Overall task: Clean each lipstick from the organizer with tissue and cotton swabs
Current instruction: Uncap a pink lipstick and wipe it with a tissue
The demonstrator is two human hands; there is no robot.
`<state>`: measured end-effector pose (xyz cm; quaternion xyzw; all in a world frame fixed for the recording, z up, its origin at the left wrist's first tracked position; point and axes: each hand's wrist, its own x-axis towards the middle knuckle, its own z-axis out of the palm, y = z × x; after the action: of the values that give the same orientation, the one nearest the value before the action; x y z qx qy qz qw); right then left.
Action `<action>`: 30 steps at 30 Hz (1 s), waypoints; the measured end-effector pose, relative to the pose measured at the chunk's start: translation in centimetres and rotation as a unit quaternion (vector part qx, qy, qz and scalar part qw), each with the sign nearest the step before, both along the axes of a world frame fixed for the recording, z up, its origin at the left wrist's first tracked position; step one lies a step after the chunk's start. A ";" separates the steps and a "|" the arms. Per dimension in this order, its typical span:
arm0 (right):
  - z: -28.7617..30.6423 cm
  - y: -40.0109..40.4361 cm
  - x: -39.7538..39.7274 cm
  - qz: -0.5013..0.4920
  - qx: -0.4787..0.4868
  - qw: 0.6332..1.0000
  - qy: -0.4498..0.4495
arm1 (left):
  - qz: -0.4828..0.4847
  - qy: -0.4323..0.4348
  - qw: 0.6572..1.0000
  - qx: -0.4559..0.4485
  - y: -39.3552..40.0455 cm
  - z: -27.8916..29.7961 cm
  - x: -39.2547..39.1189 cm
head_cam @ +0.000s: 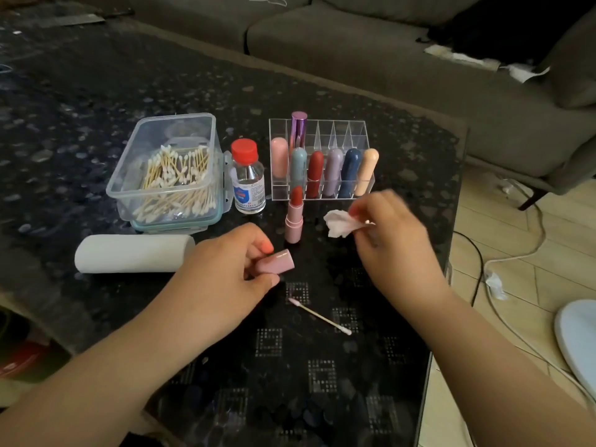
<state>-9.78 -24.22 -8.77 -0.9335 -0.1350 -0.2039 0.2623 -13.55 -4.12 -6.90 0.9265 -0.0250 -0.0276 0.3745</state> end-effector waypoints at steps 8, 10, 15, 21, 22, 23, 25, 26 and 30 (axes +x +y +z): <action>2.0 0.5 -1.9 0.060 -0.053 0.994 0.073 | -0.027 -0.029 0.998 0.058 0.4 0.1 0.5; 3.0 1.5 -2.9 0.107 -0.053 0.980 0.159 | -0.024 -0.050 0.996 0.068 0.4 -0.1 0.6; 2.2 3.1 -3.7 0.123 -0.169 0.948 0.240 | -0.016 -0.070 0.991 0.111 0.5 -0.7 0.9; 2.0 3.1 -3.5 0.107 -0.184 0.949 0.234 | -0.016 -0.073 0.987 0.140 0.4 -1.3 1.6; 2.1 3.1 -3.5 0.104 -0.180 0.951 0.227 | -0.016 -0.078 0.987 0.139 0.4 -1.4 1.7; 2.1 3.0 -3.4 0.103 -0.166 0.956 0.220 | -0.018 -0.080 0.987 0.140 0.4 -1.5 1.7; 2.5 2.6 -3.1 0.095 -0.086 0.969 0.213 | -0.025 -0.082 0.986 0.143 0.5 -1.6 1.9; 2.8 2.2 -3.0 0.085 -0.031 0.974 0.209 | -0.025 -0.084 0.986 0.139 0.5 -1.7 2.0; 4.1 1.2 -2.6 0.034 0.177 0.954 0.240 | 0.020 -0.133 0.986 0.097 0.8 -1.3 2.1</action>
<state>-12.37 -23.02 -4.69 -0.8883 -0.0618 0.0143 0.4548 -11.43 -3.32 -8.23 0.9543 -0.0529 0.1012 0.2764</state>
